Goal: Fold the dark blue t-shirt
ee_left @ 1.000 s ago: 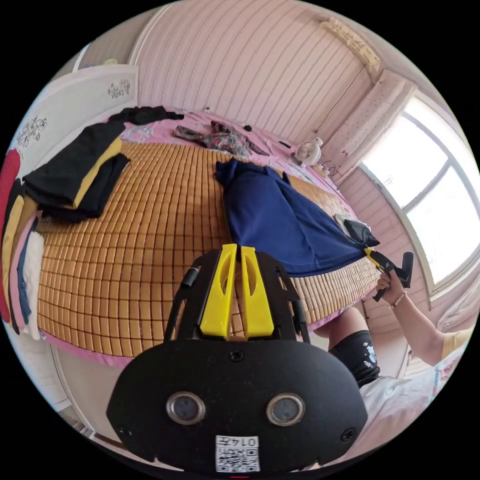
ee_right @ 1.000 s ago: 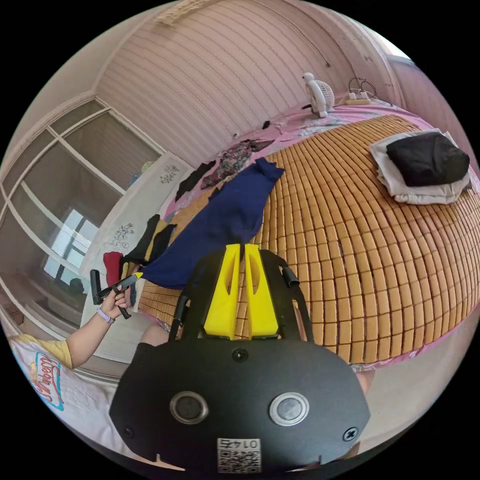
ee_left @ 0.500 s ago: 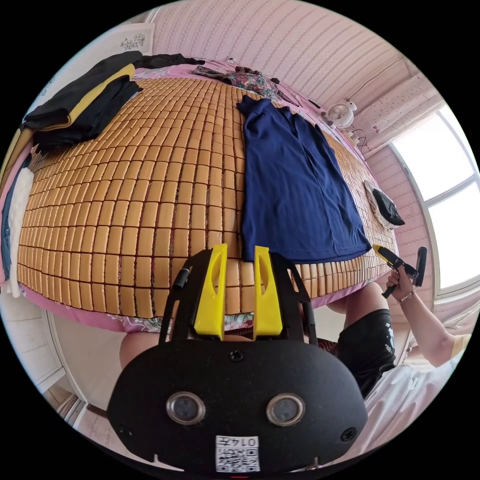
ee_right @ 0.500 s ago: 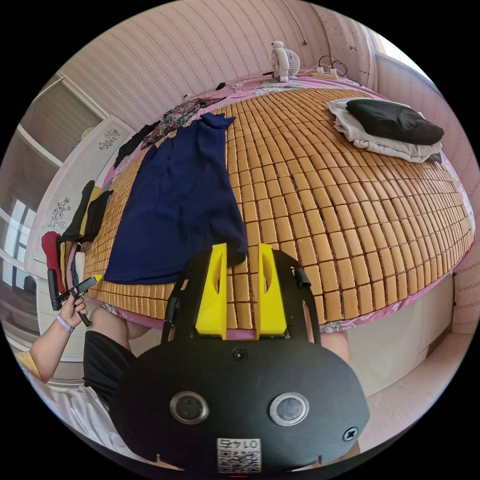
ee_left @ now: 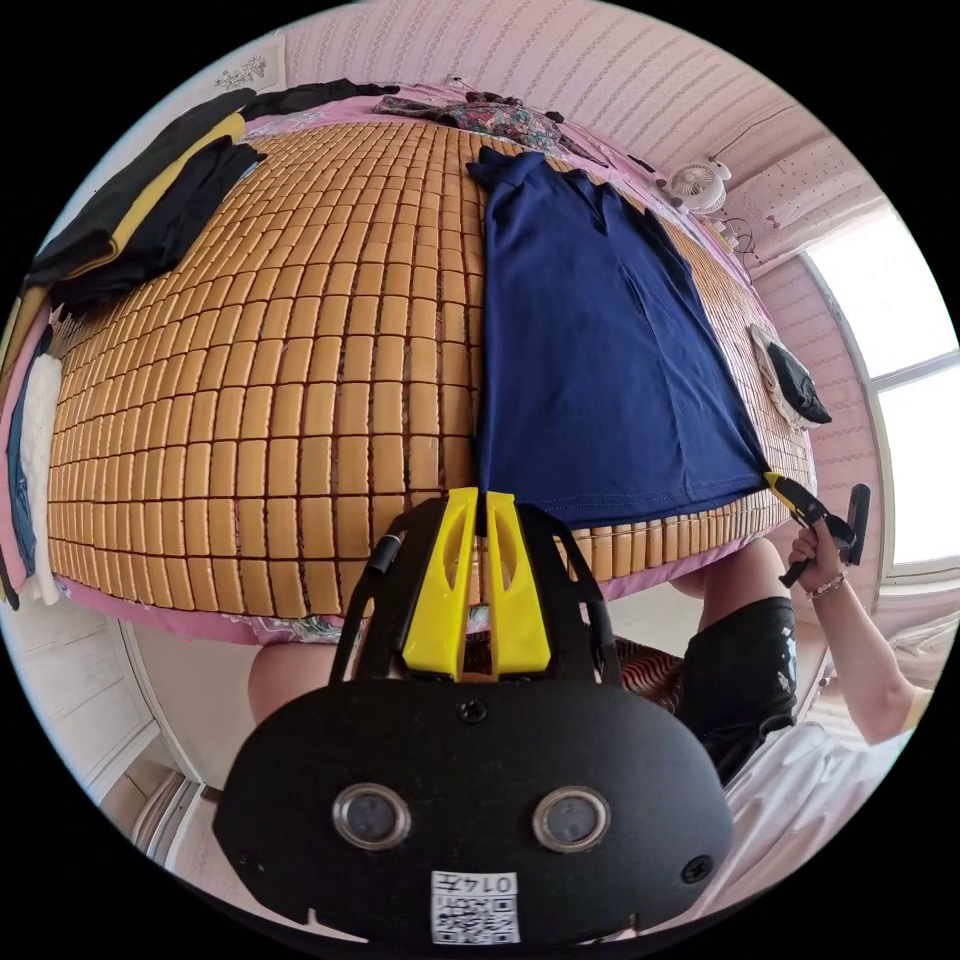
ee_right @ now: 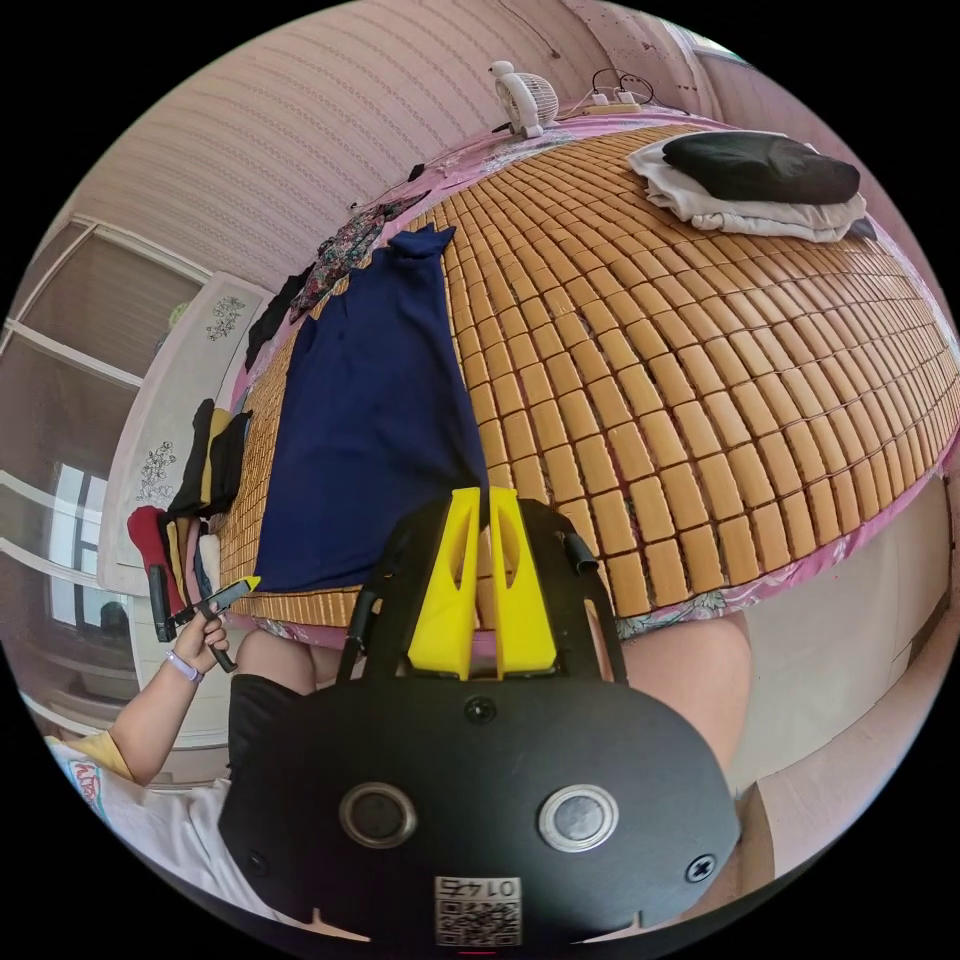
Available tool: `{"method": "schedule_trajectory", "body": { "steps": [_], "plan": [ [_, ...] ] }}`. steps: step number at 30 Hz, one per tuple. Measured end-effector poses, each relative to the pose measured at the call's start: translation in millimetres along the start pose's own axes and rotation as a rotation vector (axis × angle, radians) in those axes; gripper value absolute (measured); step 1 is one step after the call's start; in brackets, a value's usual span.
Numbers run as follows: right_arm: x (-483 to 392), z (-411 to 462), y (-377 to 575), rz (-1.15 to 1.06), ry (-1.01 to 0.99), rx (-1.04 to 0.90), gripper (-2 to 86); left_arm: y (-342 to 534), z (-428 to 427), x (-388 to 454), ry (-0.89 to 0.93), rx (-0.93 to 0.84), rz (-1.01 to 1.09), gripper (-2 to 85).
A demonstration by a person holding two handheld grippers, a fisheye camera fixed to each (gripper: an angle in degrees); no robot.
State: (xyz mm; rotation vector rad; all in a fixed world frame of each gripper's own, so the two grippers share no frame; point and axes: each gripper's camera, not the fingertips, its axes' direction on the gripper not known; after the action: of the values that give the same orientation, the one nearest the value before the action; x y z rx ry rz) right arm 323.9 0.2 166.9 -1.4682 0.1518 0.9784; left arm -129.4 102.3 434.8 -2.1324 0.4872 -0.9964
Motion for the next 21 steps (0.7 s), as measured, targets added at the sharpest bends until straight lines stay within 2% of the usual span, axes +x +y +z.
{"method": "schedule_trajectory", "body": {
  "steps": [5,9,14,21],
  "plan": [
    [5.2,-16.9,23.6,0.099,-0.012,0.042,1.1,22.5,-7.3,-0.7,0.007,0.004,0.061,0.2],
    [7.6,-24.6,41.3,0.145,-0.031,0.055,1.3,38.1,-10.4,-5.1,0.049,0.006,0.033,0.1],
    [4.1,-39.0,49.0,0.134,-0.008,0.091,2.0,56.7,-21.2,-11.6,0.143,0.109,0.023,0.1],
    [-0.8,-58.7,43.5,0.066,-0.035,0.136,3.9,64.0,-34.3,-16.5,0.154,0.248,0.014,0.1]
  ]
}}
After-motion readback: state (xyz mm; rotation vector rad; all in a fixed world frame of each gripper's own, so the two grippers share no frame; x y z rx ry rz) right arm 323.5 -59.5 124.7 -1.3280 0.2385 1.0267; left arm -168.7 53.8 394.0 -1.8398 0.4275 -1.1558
